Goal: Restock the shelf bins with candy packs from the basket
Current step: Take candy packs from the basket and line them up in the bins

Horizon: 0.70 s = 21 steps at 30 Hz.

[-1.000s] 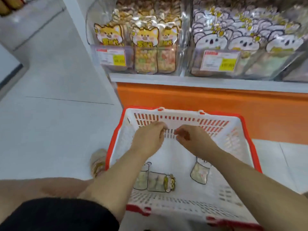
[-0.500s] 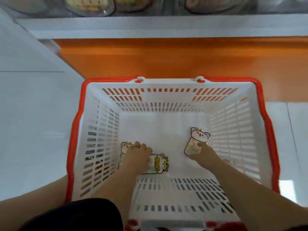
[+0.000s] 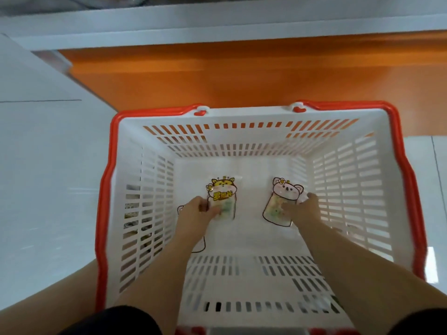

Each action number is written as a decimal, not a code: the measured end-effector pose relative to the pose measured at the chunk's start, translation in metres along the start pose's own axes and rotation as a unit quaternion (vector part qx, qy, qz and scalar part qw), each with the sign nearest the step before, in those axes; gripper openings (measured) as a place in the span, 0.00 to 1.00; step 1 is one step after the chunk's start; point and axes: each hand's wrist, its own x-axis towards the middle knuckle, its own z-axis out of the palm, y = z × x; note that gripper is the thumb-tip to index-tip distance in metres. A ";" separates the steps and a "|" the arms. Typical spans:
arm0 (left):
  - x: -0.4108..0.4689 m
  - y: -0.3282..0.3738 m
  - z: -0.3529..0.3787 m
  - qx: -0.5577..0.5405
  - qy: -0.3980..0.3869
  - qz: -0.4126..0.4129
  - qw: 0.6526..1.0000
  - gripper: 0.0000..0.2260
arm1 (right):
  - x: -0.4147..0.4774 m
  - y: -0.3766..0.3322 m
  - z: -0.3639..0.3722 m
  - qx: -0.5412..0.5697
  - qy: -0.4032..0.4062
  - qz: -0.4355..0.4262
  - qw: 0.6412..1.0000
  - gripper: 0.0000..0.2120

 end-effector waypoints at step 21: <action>-0.004 0.037 0.016 -0.049 -0.091 0.002 0.995 0.20 | -0.079 -0.065 -0.016 0.069 -0.200 -0.138 0.967 0.08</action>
